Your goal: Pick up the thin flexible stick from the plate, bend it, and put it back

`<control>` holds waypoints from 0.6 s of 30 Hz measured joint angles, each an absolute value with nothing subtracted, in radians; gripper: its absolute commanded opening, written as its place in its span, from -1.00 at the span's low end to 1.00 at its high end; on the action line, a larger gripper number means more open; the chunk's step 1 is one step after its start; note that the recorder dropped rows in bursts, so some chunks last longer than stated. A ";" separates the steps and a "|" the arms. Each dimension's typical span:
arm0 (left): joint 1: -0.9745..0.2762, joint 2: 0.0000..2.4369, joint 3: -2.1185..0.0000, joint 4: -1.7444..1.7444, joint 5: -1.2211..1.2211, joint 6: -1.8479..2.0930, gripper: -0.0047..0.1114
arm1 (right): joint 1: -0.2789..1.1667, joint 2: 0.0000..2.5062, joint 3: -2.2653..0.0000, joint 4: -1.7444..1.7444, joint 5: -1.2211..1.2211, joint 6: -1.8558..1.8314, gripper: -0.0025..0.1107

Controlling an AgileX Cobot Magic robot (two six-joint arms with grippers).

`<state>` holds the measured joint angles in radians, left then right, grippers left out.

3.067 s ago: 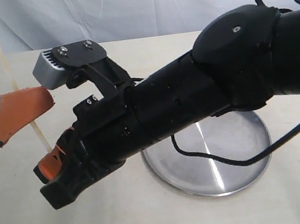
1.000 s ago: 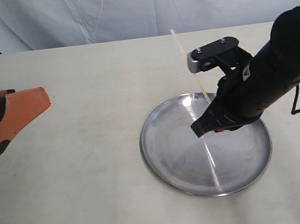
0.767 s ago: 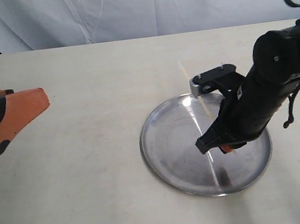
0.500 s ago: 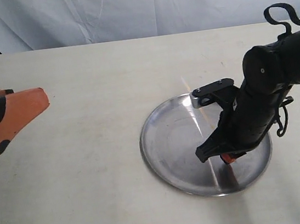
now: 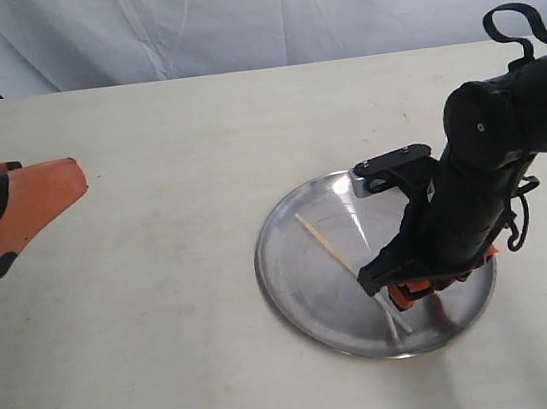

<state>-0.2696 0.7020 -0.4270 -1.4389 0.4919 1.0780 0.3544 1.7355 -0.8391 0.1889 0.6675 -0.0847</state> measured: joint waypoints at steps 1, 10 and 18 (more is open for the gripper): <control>-0.270 0.702 -0.427 -1.439 0.490 1.078 0.29 | 0.354 1.728 -0.839 0.189 0.668 -0.080 -0.26; -0.270 0.702 -0.427 -1.439 0.486 1.078 -0.20 | 0.354 1.534 -0.839 0.189 0.691 -0.070 -0.97; -0.270 0.702 -0.427 -1.415 0.465 1.078 -0.91 | 0.354 1.280 -0.839 0.126 0.719 -0.027 -0.97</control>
<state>-0.2696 0.7020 -0.4270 -1.4153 0.4650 1.0780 0.3544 1.2799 -0.8391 0.1264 0.7186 -0.0274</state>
